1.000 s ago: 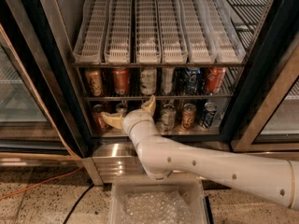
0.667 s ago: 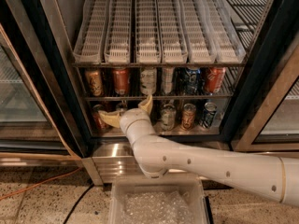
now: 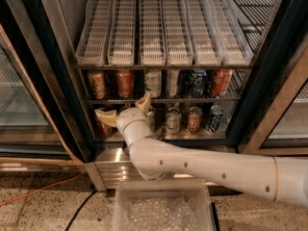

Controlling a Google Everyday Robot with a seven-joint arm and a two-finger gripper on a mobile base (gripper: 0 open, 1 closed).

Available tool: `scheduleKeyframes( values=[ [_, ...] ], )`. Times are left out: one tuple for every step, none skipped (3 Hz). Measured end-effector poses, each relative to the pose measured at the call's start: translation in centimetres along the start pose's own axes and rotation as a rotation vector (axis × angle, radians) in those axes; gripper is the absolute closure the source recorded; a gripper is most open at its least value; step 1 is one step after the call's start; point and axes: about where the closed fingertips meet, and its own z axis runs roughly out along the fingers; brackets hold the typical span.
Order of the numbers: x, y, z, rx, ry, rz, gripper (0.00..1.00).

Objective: Pick coke can from middle shelf of fridge

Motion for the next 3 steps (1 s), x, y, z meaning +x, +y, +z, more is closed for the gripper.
scheduleKeyframes(
  values=[
    [0.0, 0.0, 0.0, 0.0, 0.0, 0.0, 0.03],
    [0.0, 0.0, 0.0, 0.0, 0.0, 0.0, 0.08],
    [0.0, 0.0, 0.0, 0.0, 0.0, 0.0, 0.12]
  ],
)
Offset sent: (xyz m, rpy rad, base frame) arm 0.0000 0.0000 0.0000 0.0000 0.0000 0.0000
